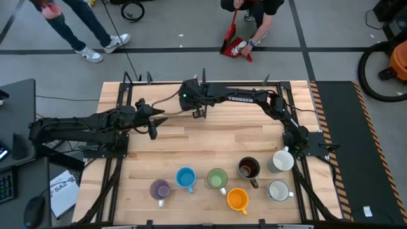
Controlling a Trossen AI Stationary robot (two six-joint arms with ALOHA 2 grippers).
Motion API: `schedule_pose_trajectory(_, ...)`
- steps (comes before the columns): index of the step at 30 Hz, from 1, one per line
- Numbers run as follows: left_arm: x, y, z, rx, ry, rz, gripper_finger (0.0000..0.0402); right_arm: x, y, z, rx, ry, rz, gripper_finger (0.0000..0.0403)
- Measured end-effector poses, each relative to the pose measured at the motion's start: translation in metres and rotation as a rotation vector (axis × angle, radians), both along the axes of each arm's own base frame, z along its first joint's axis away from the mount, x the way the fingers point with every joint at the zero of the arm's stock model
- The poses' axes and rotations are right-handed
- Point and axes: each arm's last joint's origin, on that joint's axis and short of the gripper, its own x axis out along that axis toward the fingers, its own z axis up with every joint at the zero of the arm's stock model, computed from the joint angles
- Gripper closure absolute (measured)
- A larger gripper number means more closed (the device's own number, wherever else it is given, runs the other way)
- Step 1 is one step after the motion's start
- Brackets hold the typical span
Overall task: Place coffee mugs
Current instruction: Put the violet mug on the shelf, then put the green mug on the shelf
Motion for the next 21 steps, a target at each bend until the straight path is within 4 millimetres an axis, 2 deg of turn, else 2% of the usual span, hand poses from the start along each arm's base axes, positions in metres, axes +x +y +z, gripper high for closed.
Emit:
schedule_pose_trajectory(5, 0.000, 0.000, 0.002, 0.015, -0.011, -0.006, 0.0221, -0.001, 0.021, 0.025, -0.034, -0.001, -0.026, 0.0245)
schedule_pose_trajectory(10, -0.002, -0.001, 0.010, -0.054, -0.006, 0.007, 0.0221, -0.009, 0.037, 0.062, 0.003, -0.055, -0.104, 0.0245)
schedule_pose_trajectory(14, -0.005, 0.000, 0.020, -0.083, 0.064, 0.064, 0.0221, -0.020, 0.041, 0.072, 0.038, -0.065, -0.142, 0.0245)
schedule_pose_trajectory(18, -0.009, 0.002, 0.034, -0.059, 0.113, 0.148, 0.0221, -0.034, 0.045, 0.100, 0.058, -0.178, -0.175, 0.0248)
schedule_pose_trajectory(21, -0.015, 0.004, 0.038, -0.022, 0.175, 0.238, 0.0221, -0.038, 0.047, 0.110, 0.077, -0.219, -0.187, 0.0253)
